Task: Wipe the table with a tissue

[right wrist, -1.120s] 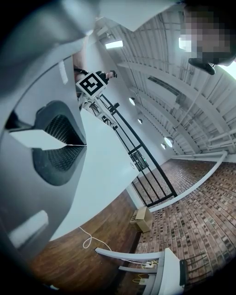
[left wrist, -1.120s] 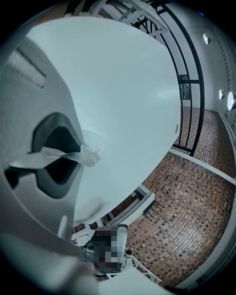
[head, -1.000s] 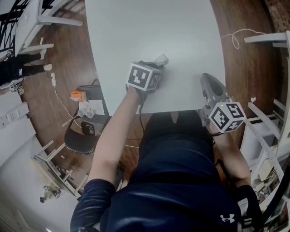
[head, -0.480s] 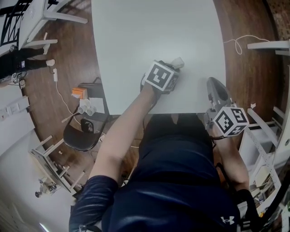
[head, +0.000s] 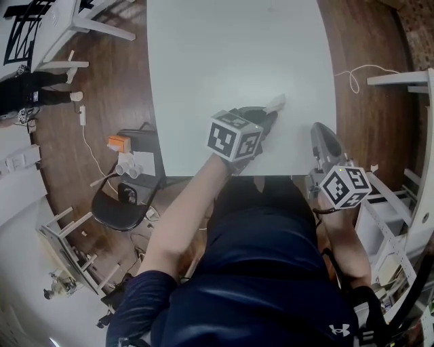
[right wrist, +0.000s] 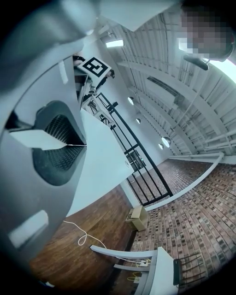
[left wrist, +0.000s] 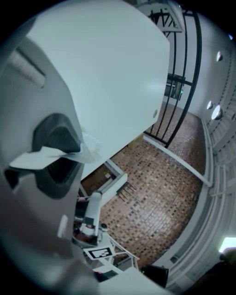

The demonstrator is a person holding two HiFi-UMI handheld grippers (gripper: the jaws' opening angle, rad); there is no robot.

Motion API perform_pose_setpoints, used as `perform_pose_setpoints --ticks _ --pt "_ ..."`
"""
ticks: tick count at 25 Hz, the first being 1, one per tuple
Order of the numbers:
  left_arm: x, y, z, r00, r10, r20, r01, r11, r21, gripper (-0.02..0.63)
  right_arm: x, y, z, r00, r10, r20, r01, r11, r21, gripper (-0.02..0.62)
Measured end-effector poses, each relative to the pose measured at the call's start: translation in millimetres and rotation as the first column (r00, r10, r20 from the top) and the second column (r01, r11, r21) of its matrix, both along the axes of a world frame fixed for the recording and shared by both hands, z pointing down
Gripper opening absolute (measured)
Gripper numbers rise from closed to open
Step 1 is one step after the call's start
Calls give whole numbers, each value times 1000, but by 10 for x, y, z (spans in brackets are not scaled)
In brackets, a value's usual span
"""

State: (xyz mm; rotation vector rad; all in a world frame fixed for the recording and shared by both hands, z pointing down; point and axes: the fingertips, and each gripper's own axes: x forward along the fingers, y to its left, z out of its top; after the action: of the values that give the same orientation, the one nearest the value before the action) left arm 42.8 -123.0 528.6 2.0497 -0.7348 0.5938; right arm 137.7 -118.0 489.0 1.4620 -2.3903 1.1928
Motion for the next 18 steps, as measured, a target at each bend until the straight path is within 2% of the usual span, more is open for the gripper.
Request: perform_pose_setpoints --ticks 3,5,7,11,15,18 --pt "-353 52 -255 994 -105 -24 106 993 45 14 -89 8 -63 1000 -8 -5 8 1000 15 12" --pt "-665 152 -383 982 -185 -37 187 980 62 14 -168 29 -130 1000 -17 -8 17 1000 26 12" --pt "-1024 301 -479 960 -275 -45 278 958 71 14 -264 66 -205 1000 -25 -13 26 999 38 12" --pt "-1631 693 -595 901 -430 -57 433 898 74 14 -446 157 -355 999 -41 -24 43 997 67 12" --pt "-1984 1028 -747 854 -508 -110 517 853 73 14 -682 260 -548 998 -55 -34 59 993 105 12" --pt "-2118 1155 -886 829 -538 -151 554 827 93 14 -839 340 -683 997 -67 -40 71 989 129 12"
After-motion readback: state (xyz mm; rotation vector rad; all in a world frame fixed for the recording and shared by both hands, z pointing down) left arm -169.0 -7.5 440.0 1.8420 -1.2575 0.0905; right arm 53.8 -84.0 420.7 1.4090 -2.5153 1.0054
